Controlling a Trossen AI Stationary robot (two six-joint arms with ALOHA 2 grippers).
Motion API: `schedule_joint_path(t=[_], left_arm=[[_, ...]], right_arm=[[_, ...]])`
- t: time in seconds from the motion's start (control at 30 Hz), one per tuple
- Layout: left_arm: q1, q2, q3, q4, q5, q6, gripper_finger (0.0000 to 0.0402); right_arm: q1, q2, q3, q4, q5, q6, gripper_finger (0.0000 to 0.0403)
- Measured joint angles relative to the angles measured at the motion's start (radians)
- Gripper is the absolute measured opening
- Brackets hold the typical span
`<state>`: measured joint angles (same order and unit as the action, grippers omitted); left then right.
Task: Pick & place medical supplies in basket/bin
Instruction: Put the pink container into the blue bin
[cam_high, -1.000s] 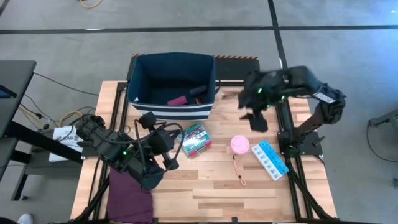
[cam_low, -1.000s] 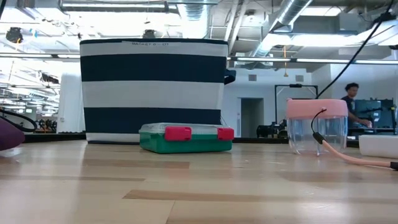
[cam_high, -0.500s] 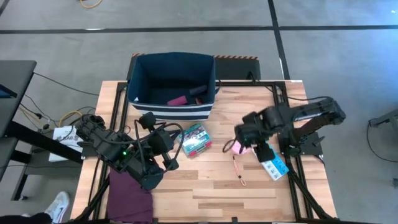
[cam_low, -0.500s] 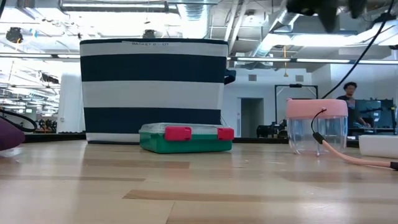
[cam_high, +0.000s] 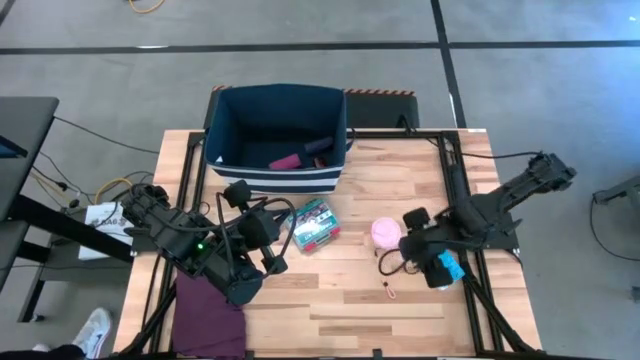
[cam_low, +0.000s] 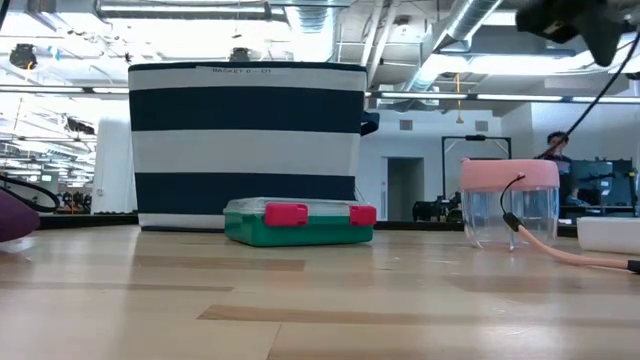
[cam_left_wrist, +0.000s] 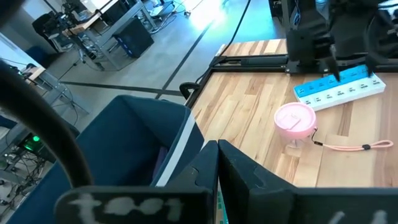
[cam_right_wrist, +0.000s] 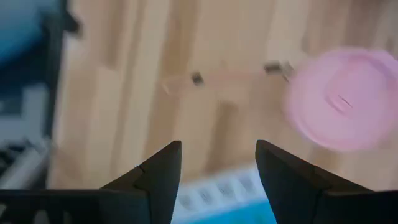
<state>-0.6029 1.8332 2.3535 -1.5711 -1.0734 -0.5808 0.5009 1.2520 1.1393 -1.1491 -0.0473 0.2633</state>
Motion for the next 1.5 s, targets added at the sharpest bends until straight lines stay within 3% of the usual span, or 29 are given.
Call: schedule_joint_path(t=[0.27,0.5,0.63,0.93,1.5], left_arm=[[0.000,0.000,0.000,0.000,0.000,0.000,0.0000],[0.000,0.000,0.000,0.000,-0.004,-0.019,0.0000],[0.000,0.000,0.000,0.000,-0.004,-0.056,0.0000],[0.000,0.000,0.000,0.000,-0.005,-0.078,0.0000],[0.000,0.001,0.000,0.000,-0.011,-0.071,0.0000]], right_arm=[[0.141,-0.109,-0.290,0.437,-0.010,0.150,0.0198],[0.204,-0.050,-0.453,0.816,-0.004,0.264,0.0198],[0.206,0.051,-0.457,0.866,0.052,0.265,0.0198],[0.241,0.258,-0.457,0.899,0.048,0.332,0.0198],[0.230,0.326,-0.434,0.906,0.122,0.339,0.0198]])
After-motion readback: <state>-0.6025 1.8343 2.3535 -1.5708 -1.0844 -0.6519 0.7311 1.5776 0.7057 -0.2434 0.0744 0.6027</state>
